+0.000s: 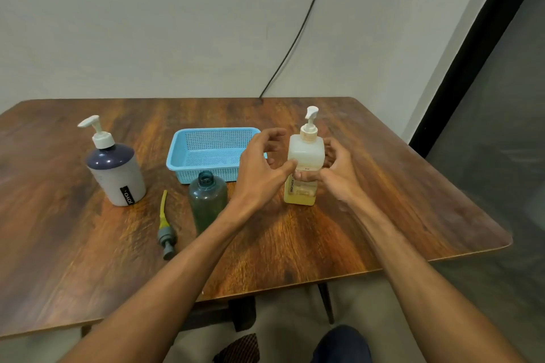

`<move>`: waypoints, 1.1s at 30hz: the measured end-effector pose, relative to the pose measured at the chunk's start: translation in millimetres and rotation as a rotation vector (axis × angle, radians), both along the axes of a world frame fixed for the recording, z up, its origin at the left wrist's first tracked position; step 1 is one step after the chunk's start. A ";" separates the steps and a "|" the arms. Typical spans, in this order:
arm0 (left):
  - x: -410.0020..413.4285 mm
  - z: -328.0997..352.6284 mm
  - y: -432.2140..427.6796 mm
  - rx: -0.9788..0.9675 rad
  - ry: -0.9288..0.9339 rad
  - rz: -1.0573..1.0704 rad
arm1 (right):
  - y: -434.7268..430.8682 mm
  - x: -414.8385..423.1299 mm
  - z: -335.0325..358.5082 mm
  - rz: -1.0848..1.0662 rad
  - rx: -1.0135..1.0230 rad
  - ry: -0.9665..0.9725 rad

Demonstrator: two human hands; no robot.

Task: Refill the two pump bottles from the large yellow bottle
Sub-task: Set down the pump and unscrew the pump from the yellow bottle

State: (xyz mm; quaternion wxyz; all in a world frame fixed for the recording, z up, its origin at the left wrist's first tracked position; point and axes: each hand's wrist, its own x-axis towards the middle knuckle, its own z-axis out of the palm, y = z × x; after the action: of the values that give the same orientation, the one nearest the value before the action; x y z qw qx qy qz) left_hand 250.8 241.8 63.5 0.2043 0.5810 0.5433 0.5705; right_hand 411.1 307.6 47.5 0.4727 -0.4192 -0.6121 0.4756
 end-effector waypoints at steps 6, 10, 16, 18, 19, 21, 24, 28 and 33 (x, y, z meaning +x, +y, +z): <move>-5.0 11.0 -25.8 0.065 -0.049 -0.006 | -29.6 -7.0 5.4 0.048 0.003 -0.001; -10.1 17.9 -45.7 0.074 -0.042 -0.003 | -52.5 -15.0 8.6 0.090 -0.004 -0.042; -13.6 14.7 -77.9 0.070 -0.015 -0.009 | -78.7 -16.7 -0.8 0.108 -0.019 -0.073; -13.5 12.5 -83.3 0.042 -0.006 -0.014 | -82.8 -15.2 -3.8 0.102 -0.027 -0.057; -13.6 11.8 -85.4 0.032 -0.004 -0.012 | -84.5 -14.9 -4.7 0.100 -0.027 -0.053; -13.6 10.1 -86.9 0.016 -0.007 -0.009 | -86.5 -14.8 -5.3 0.100 -0.013 -0.055; -12.7 4.4 -86.6 0.001 -0.008 0.003 | -88.1 -15.4 -6.5 0.105 -0.006 -0.055; -11.4 -5.3 -81.9 -0.016 0.017 0.005 | -87.3 -12.3 -6.4 0.126 0.022 -0.068; -7.9 -15.7 -75.8 -0.031 0.013 -0.013 | -83.7 -6.5 -2.9 0.182 0.032 -0.099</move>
State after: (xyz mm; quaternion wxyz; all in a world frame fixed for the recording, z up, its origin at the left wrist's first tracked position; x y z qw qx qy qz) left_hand 242.9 166.1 47.9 0.2137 0.5851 0.5497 0.5567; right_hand 404.6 224.0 44.6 0.4034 -0.3773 -0.6777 0.4854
